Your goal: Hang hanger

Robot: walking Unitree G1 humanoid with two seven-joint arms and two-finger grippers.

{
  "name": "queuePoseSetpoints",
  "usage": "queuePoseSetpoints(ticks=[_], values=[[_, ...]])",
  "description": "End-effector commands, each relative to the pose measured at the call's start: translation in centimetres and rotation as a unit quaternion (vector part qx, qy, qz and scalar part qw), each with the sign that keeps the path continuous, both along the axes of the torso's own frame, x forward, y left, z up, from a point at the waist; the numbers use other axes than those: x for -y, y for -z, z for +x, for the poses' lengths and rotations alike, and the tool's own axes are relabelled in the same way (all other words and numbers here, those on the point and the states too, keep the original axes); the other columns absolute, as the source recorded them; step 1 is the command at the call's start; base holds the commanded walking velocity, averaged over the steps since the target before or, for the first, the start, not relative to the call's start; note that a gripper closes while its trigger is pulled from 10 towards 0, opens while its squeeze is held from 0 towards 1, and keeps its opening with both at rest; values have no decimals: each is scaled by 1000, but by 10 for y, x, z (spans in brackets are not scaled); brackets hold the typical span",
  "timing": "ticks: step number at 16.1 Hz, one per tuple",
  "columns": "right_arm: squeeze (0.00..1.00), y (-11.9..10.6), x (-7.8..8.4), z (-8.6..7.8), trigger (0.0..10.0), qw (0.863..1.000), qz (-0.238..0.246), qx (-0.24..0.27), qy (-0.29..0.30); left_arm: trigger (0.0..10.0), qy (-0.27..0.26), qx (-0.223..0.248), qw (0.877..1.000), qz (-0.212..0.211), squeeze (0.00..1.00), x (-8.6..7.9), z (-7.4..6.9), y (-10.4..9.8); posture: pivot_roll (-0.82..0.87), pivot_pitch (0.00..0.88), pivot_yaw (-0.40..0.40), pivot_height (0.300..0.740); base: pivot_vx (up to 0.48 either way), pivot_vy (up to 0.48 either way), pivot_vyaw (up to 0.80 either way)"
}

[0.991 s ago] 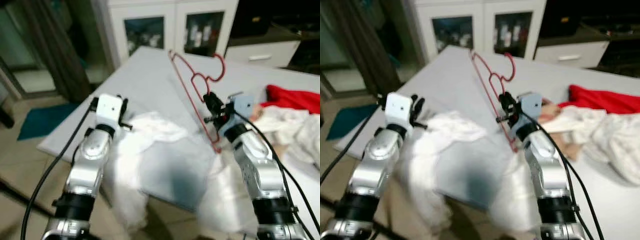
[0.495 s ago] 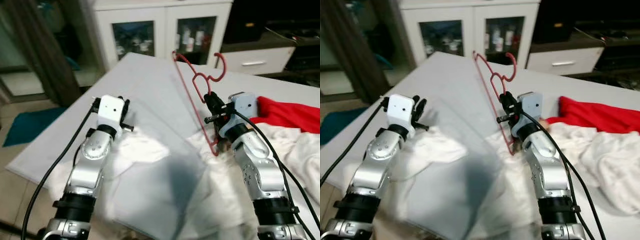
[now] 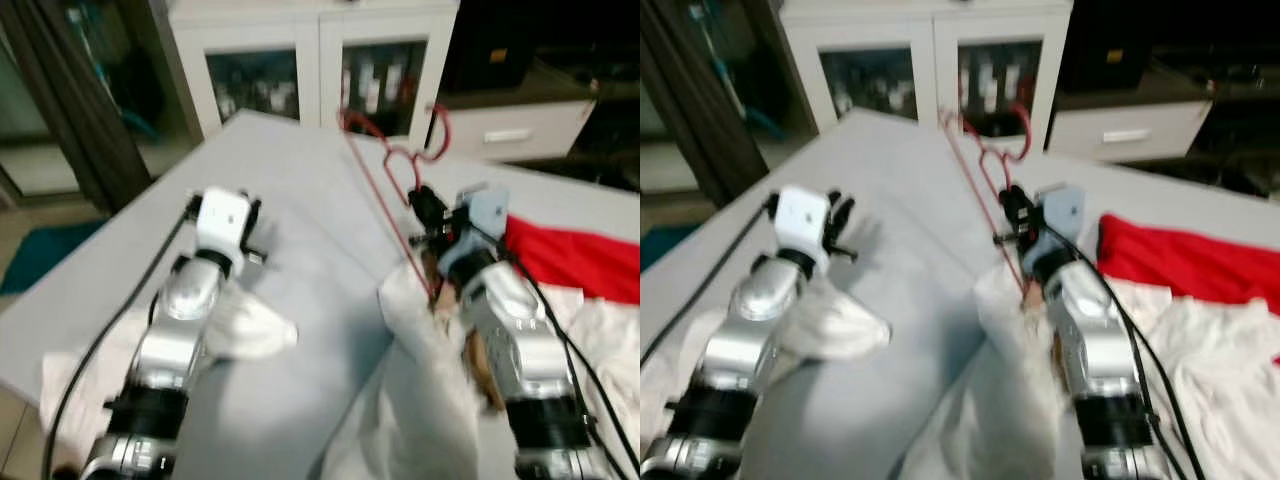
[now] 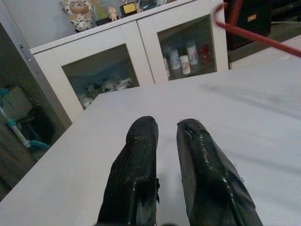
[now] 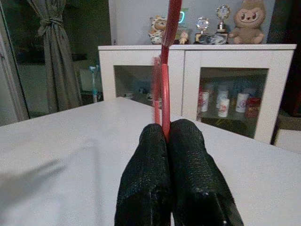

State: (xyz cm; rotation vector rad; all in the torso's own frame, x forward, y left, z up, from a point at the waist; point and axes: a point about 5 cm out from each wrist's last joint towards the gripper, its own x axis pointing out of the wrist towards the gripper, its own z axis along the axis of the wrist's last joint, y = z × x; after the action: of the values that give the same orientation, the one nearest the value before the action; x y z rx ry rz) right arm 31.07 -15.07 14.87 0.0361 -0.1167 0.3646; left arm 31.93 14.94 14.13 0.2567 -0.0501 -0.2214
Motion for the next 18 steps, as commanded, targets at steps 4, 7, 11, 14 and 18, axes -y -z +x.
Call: queuePoseSetpoints(ticks=[4,7,11,14,18], values=[[0,-1,7,-2,10000,1000,-3,2,12,10000,19,7,1000,-12,0,11,-1,-3,-18,0,58,740,0,0,0],[0,-1,7,-2,10000,1000,-4,2,12,10000,18,4,1000,-17,0,10,-1,-3,-18,0,58,740,0,0,0],[0,-1,7,-1,10000,1000,-6,1,12,10000,14,3,1000,-17,0,9,0,-3,-20,0,55,740,0,0,0],[0,-1,7,0,10000,1000,-7,0,12,10000,14,4,1000,-16,0,9,1,-3,-20,0,56,740,0,0,0],[0,-2,6,1,10000,1000,-8,2,11,10000,12,6,1000,-14,0,8,3,-4,-19,0,55,740,0,0,0]])
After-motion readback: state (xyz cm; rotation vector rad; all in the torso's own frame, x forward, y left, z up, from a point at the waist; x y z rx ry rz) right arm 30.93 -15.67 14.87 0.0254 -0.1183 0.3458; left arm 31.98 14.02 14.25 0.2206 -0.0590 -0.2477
